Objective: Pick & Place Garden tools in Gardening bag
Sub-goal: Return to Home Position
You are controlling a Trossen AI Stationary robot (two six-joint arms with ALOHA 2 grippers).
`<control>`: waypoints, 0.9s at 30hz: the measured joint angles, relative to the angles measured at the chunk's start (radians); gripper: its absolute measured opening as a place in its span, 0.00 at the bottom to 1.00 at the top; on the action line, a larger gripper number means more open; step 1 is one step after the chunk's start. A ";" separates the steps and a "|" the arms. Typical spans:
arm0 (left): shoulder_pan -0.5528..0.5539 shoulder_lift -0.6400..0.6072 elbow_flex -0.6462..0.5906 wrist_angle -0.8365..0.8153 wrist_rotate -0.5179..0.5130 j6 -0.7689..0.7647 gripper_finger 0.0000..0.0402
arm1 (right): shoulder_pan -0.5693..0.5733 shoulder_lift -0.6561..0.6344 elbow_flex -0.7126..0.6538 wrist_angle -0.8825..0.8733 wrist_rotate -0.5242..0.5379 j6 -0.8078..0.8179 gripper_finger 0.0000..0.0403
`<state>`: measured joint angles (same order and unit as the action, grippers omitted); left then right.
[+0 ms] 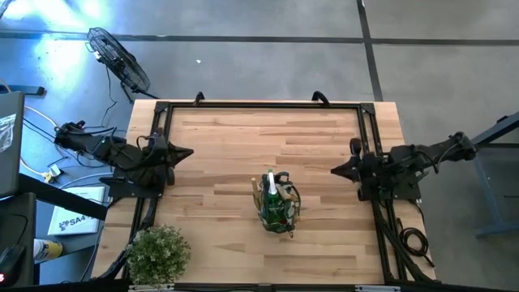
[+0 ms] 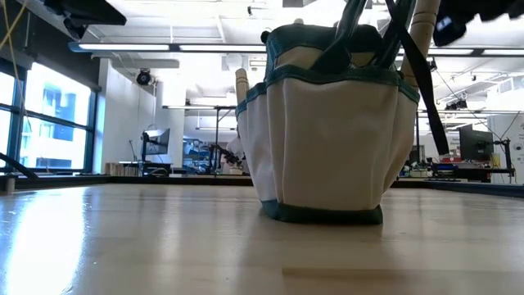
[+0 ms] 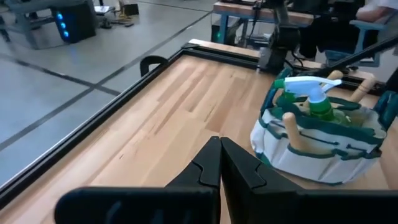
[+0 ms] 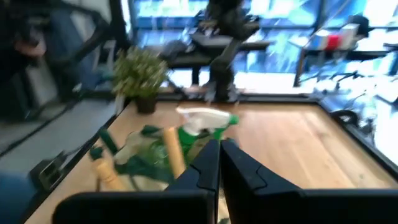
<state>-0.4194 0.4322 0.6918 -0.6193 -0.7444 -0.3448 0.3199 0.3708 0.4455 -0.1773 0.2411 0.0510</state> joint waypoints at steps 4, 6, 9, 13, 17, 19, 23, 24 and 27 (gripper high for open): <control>0.000 0.000 0.000 0.006 0.010 0.033 0.00 | 0.000 -0.114 -0.105 0.037 0.028 0.002 0.01; 0.000 0.000 -0.009 0.029 0.031 0.051 0.00 | 0.000 -0.155 -0.140 0.048 0.023 0.007 0.01; 0.000 -0.008 -0.063 0.111 0.067 0.103 0.00 | 0.000 -0.205 -0.168 0.055 0.022 0.009 0.01; 0.000 -0.019 -0.156 0.236 0.107 0.151 0.00 | 0.001 -0.241 -0.192 0.043 0.031 0.006 0.01; 0.000 -0.031 -0.240 0.337 0.144 0.161 0.00 | 0.000 -0.260 -0.211 0.019 0.078 0.013 0.01; 0.000 -0.038 -0.273 0.367 0.164 0.161 0.00 | 0.000 -0.266 -0.225 0.007 0.094 0.028 0.01; 0.000 -0.066 -0.340 0.478 0.234 0.161 0.00 | 0.000 -0.266 -0.259 0.016 0.101 0.058 0.01; 0.000 -0.075 -0.356 0.509 0.255 0.162 0.00 | 0.000 -0.266 -0.273 0.030 0.100 0.061 0.01; 0.000 -0.102 -0.397 0.554 0.272 0.161 0.00 | 0.001 -0.267 -0.319 0.083 0.089 0.062 0.01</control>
<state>-0.4198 0.3303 0.2949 -0.0651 -0.4722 -0.1835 0.3204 0.1034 0.1266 -0.0942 0.3304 0.1129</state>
